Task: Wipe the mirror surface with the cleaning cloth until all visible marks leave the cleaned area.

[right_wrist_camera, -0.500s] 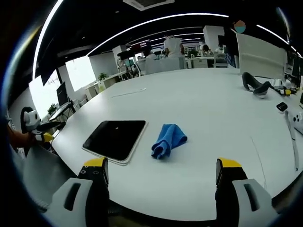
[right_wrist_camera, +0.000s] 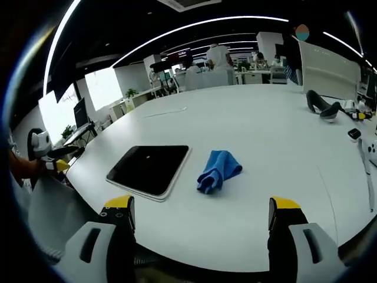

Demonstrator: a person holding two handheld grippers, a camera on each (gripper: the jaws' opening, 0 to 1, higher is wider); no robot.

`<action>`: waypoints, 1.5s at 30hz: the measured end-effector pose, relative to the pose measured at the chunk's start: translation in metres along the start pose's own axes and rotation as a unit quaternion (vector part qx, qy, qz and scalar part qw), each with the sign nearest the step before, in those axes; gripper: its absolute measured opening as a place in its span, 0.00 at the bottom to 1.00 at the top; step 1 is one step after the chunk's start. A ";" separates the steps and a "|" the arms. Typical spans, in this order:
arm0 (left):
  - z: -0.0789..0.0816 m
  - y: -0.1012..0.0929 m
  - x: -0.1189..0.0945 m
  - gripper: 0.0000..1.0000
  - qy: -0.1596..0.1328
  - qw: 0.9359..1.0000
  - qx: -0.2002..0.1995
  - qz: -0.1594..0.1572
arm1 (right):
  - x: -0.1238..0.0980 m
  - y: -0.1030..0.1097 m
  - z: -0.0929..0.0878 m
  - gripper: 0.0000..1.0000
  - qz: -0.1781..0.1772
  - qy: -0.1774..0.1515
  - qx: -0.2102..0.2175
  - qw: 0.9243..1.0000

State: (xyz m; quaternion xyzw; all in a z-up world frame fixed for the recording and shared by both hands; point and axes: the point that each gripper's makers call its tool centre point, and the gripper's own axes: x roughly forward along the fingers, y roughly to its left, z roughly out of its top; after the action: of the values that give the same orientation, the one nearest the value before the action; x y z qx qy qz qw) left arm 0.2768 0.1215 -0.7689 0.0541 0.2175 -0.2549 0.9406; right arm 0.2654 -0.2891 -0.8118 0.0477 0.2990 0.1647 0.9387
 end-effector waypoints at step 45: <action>-0.009 0.000 0.003 0.96 0.024 1.000 0.011 0.008 | 0.085 -0.026 0.040 0.36 -0.008 0.109 0.021 0.994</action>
State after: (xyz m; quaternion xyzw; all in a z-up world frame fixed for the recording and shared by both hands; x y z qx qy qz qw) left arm 0.2756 0.1226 -0.7784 0.0718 0.2370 -0.2485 0.9365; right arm 0.3608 -0.2844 -0.8299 0.0467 0.4033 0.1553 0.9006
